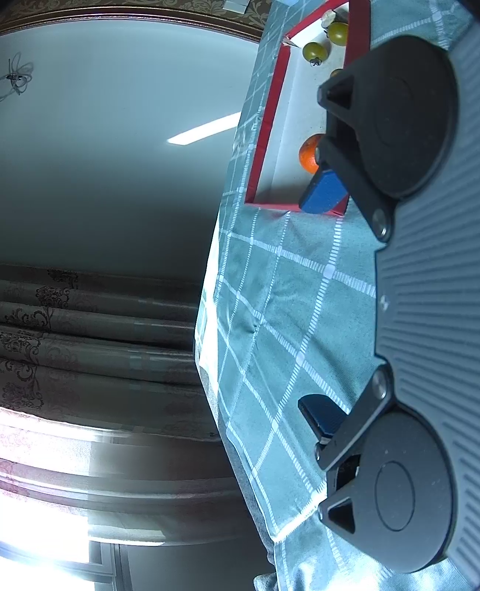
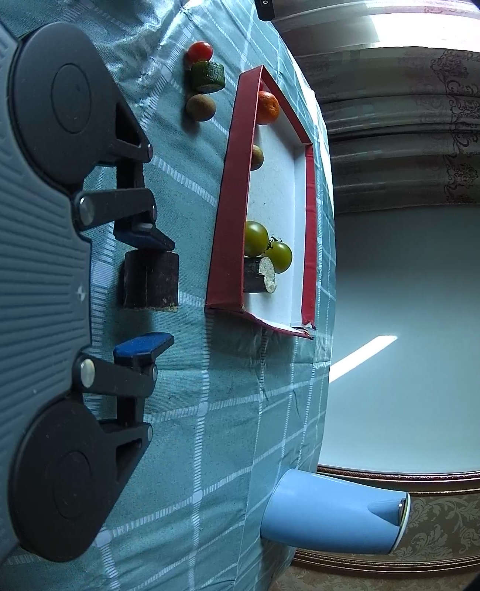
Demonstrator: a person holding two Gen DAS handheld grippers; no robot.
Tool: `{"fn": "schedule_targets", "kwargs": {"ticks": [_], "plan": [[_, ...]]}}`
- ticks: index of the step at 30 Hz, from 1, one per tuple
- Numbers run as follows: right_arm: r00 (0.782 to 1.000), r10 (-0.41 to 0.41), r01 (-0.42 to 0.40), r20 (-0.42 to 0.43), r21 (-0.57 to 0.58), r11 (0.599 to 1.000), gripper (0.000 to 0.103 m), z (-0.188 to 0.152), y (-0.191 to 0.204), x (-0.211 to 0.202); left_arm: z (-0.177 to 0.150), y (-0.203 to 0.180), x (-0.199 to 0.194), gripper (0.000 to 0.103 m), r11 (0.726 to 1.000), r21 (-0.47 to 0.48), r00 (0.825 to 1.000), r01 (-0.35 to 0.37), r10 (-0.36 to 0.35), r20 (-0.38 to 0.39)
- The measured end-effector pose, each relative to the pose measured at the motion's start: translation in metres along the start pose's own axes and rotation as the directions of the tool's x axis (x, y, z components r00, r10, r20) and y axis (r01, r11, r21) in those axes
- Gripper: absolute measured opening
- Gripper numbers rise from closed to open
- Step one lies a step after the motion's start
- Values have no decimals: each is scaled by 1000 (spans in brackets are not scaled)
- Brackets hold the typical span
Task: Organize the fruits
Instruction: 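Carry the eggplant piece into the tray and open the right gripper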
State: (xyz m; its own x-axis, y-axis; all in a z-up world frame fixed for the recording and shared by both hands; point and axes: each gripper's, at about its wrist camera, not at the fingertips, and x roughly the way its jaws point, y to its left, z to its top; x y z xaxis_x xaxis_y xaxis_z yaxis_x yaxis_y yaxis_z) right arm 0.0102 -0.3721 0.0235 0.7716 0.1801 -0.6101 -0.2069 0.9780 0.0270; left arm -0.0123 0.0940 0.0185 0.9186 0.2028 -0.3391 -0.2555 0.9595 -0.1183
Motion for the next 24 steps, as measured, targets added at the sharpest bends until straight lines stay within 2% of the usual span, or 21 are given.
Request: {"fn": "schedule_targets", "kwargs": {"ticks": [2, 3, 7, 11, 18, 24], "plan": [[1000, 15, -15, -10, -2, 1000, 41, 0, 0, 1, 0, 0, 0, 103, 1000, -1, 1000, 1, -1, -2], [1000, 18, -18, -8, -5, 1000, 33, 0, 1, 1, 0, 0, 1, 103, 1000, -2, 1000, 1, -1, -4], [1000, 16, -16, -2, -16, 1000, 32, 0, 3, 0, 0, 1, 2, 103, 1000, -6, 1000, 0, 0, -11], [999, 37, -37, 39, 13, 999, 32, 3, 1, -7, 0, 1, 2, 103, 1000, -9, 1000, 1, -1, -13], [990, 65, -68, 127, 22, 997, 32, 34, 9, -7, 1, 2, 3, 103, 1000, -8, 1000, 1, -2, -20], [985, 23, -25, 170, 7, 1000, 32, 60, 13, 12, 0, 2, 5, 103, 1000, -10, 999, 4, -4, -34]]}}
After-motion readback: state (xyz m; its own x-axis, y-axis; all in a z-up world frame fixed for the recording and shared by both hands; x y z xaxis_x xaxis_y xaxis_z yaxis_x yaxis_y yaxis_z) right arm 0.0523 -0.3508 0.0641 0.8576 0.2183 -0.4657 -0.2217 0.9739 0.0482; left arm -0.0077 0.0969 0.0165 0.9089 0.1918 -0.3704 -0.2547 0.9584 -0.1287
